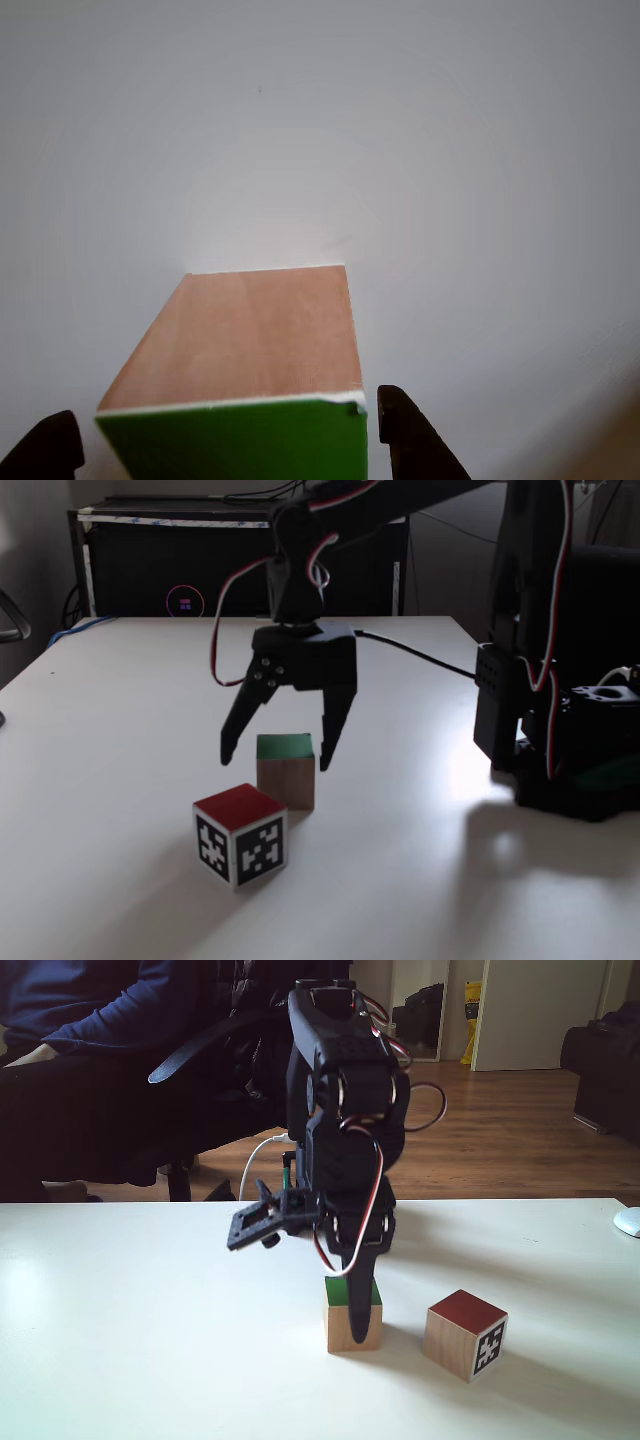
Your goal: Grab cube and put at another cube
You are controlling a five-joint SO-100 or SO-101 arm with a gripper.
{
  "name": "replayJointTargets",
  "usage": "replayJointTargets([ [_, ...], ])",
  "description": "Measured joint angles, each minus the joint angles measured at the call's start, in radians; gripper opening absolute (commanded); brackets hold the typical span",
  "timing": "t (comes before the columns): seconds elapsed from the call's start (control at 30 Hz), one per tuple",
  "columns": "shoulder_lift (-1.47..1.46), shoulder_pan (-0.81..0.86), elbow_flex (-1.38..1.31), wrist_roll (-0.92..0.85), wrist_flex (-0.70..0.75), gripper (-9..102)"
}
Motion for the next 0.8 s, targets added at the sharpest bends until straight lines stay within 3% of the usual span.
replayJointTargets([
  [0.8,0.077,0.025,0.051,-0.012,-0.052,17],
])
